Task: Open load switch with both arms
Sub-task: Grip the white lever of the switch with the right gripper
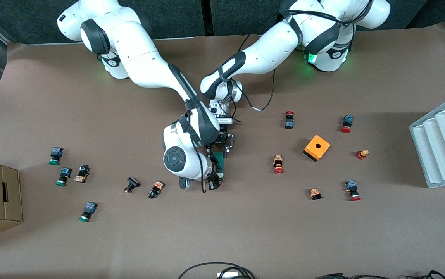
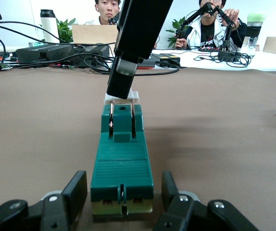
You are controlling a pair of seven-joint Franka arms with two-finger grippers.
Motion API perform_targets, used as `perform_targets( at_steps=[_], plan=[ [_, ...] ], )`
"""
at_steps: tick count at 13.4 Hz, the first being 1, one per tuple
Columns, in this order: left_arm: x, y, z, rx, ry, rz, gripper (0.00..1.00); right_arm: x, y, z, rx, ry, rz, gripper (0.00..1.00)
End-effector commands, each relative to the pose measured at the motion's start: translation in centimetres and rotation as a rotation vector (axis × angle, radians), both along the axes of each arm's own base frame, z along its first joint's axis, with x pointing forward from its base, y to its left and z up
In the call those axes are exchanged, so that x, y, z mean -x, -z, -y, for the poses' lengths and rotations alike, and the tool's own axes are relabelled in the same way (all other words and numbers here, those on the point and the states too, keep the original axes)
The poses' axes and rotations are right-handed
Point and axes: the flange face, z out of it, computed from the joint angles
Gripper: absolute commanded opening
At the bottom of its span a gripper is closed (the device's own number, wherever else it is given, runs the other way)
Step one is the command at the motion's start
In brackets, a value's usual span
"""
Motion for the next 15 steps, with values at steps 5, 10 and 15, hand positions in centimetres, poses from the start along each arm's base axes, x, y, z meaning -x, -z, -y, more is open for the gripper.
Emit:
perform_targets(
  at_steps=[5, 10, 15],
  plan=[
    [0.1, 0.6, 0.2, 0.01, 0.0, 0.018, 0.71, 2.2, -0.3, -0.1, 0.016, -0.037, -0.045, 0.42],
    [0.1, 0.6, 0.2, 0.01, 0.001, 0.017, 0.71, 3.5, -0.1, -0.8, 0.024, -0.052, -0.055, 0.41],
    [0.1, 0.6, 0.2, 0.01, 0.0, 0.018, 0.71, 4.2, 0.2, -1.3, 0.036, -0.064, -0.058, 0.4]
  ],
)
